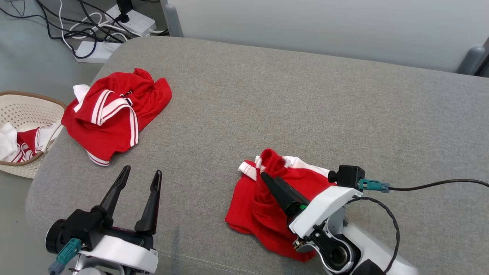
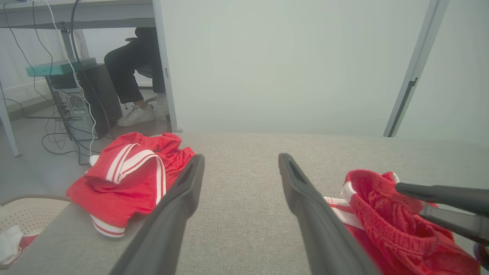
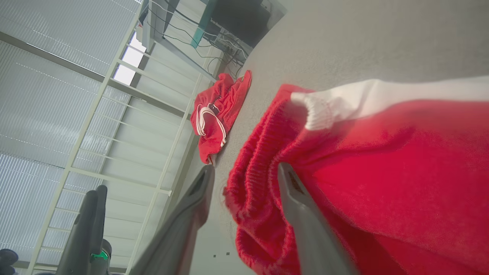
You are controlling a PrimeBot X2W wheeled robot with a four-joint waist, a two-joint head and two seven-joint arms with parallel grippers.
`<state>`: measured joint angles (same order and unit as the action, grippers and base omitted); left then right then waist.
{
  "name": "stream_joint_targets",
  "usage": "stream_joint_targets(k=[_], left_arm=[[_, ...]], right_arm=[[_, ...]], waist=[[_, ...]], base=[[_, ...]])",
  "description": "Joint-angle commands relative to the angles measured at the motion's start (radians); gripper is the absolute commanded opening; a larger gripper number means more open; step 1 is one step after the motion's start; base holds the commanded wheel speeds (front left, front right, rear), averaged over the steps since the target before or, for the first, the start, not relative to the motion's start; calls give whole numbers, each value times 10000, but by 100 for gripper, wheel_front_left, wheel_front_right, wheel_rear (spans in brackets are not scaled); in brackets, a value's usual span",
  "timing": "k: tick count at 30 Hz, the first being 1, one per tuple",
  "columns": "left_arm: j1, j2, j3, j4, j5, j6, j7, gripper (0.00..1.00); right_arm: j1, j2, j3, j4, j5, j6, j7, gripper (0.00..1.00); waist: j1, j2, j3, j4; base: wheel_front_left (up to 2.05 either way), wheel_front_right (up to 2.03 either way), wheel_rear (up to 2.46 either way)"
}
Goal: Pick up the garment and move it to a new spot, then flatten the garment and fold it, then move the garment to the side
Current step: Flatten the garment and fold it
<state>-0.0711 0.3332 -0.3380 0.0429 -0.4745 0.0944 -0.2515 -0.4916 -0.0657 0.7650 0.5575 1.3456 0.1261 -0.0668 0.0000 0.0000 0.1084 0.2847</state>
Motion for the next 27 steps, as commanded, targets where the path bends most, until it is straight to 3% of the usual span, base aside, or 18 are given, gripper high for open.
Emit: stream_joint_targets(k=[1,9,12,16,19,22,27], left_arm=[[-567,213,462,-171,77,-104,-103,100],[-531,96,734,-83,206,-208,-103,100],[-448,58,899,-88,268,-231,-103,100],[-315,95,1113,-143,310,-208,-103,100],[-210,141,1273,-198,310,-193,-103,100],[-112,184,1411,-249,305,-168,-103,100],[9,219,1538,-306,286,-102,-103,100]], right_arm=[[-366,154,252,-202,168,46,-256,100],[-1041,125,973,-702,446,46,-897,100],[-1011,-691,457,-1510,-352,46,-1576,100],[-457,-2002,-777,-1986,-2043,46,-1913,100],[329,-2504,-2273,-2108,-3705,46,-1941,100],[1324,-2450,-3670,-2329,-5414,46,-1945,100],[2811,-1735,-5093,-2788,-7486,46,-1947,100]], waist=[[0,0,9,-5],[0,0,14,-253],[0,0,-36,-429],[0,0,-66,-656],[0,0,-89,-835],[0,0,-111,-992],[0,0,-160,-1214]], base=[[0,0,0],[0,0,0],[0,0,0],[0,0,0],[0,0,0],[0,0,0],[0,0,0]])
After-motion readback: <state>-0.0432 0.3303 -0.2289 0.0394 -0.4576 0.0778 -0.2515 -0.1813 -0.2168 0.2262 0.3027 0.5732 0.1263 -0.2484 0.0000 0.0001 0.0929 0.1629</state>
